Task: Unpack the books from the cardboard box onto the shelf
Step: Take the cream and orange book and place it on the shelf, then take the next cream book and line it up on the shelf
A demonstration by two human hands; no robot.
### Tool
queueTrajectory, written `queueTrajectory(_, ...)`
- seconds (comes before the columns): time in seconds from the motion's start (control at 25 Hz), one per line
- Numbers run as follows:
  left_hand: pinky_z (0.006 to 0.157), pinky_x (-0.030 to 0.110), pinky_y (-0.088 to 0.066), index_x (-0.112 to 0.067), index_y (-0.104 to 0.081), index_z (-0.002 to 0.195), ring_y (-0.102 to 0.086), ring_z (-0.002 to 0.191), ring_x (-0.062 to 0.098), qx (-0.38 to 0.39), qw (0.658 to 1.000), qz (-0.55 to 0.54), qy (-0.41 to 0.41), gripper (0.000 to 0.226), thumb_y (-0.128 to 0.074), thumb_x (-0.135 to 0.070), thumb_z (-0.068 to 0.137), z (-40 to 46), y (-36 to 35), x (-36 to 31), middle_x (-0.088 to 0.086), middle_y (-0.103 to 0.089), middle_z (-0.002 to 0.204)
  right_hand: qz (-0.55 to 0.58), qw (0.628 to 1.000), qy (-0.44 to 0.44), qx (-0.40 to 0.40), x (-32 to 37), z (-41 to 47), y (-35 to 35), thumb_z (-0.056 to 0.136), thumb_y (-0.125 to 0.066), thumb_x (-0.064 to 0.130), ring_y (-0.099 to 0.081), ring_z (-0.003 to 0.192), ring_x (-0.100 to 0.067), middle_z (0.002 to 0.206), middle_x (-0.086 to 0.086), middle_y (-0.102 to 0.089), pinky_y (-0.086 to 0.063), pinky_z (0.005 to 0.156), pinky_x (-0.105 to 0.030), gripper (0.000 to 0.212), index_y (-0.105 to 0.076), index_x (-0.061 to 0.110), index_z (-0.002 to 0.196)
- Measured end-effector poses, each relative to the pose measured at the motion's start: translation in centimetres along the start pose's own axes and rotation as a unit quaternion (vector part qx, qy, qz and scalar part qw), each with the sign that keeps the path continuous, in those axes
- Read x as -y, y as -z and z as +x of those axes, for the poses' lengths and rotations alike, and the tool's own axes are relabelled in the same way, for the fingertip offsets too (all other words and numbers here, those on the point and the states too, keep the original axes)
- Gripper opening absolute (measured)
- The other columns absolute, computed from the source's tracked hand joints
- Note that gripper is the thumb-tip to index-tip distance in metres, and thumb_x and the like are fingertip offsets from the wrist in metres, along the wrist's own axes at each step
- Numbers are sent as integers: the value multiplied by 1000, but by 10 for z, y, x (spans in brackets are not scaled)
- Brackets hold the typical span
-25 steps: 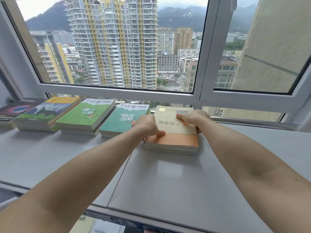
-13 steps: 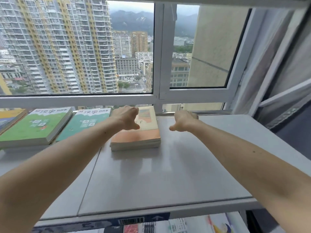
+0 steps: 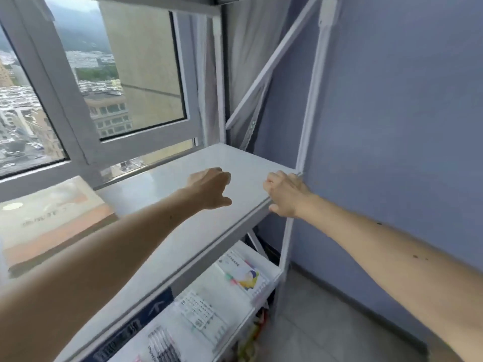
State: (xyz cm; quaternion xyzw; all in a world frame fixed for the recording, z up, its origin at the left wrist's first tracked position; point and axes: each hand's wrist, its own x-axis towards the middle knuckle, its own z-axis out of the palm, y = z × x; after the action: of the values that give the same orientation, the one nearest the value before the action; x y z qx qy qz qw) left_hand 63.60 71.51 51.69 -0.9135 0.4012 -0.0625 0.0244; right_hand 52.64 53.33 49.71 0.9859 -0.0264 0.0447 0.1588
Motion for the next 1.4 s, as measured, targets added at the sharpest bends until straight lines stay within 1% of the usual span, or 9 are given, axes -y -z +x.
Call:
queueTrajectory(0.12,68,34,-46,-13,-57,115,-61,98,29,3,992,7,-125,41,-66,-40,84,12,-5,-102,7,-61,112,7,994,-98,57,-54,-94,-25,89,-64,33,-45,122,-26,130,-7,-49,-41,94,-39,40,-52,11,120)
queueTrajectory(0.28,79,36,-42,-14,-53,119,-58,110,28,-3,961,50,-271,41,-63,-38,88,8,-18,-246,6,-59,115,-1,972,-206,113,-121,-235,-56,89,-63,28,-44,126,-27,132,-7,-48,-41,97,-41,40,-50,12,124)
queueTrajectory(0.44,86,36,-41,-13,-49,123,-55,110,26,13,936,34,-351,44,-63,-38,89,-3,-38,-398,5,-58,115,8,946,-285,156,-182,-375,-89,90,-57,16,-43,124,-27,132,-8,-47,-42,95,-41,37,-47,13,126)
queueTrajectory(0.56,88,36,-45,-13,-48,126,-55,106,24,39,919,20,-391,47,-63,-40,90,-15,-58,-511,4,-57,115,4,932,-305,196,-227,-473,-116,89,-61,22,-42,125,-27,136,-9,-44,-42,94,-40,49,-42,13,133)
queueTrajectory(0.68,90,36,-46,-14,-47,132,-55,109,24,55,905,12,-421,47,-60,-36,92,-25,-83,-620,5,-57,119,2,918,-328,222,-276,-559,-150,87,-66,26,-43,123,-27,135,-10,-45,-41,91,-39,55,-42,13,134)
queueTrajectory(0.84,88,38,-45,-15,-50,127,-55,108,25,110,895,-5,-433,44,-61,-34,89,-26,-123,-729,5,-58,117,38,897,-355,260,-336,-638,-208,85,-67,21,-46,115,-26,125,-7,-49,-38,80,-36,46,-46,14,126)
queueTrajectory(1.04,91,39,-44,-15,-50,121,-53,112,26,173,884,-7,-434,42,-65,-37,88,12,-182,-827,5,-56,114,79,872,-380,297,-408,-689,-291,83,-68,20,-48,110,-23,119,-6,-51,-36,71,-33,43,-48,15,121)
queueTrajectory(1.2,90,38,-45,-15,-51,121,-52,114,26,220,871,7,-440,43,-64,-39,89,50,-235,-909,5,-57,117,116,855,-389,324,-464,-722,-370,83,-69,33,-49,106,-21,116,-4,-51,-35,67,-32,45,-48,17,119)
queueTrajectory(1.4,85,36,-43,-15,-51,124,-52,117,27,282,857,16,-430,43,-63,-36,89,76,-306,-995,6,-57,121,158,838,-379,358,-521,-755,-471,87,-66,40,-48,112,-21,122,-6,-50,-36,67,-31,54,-44,16,130)
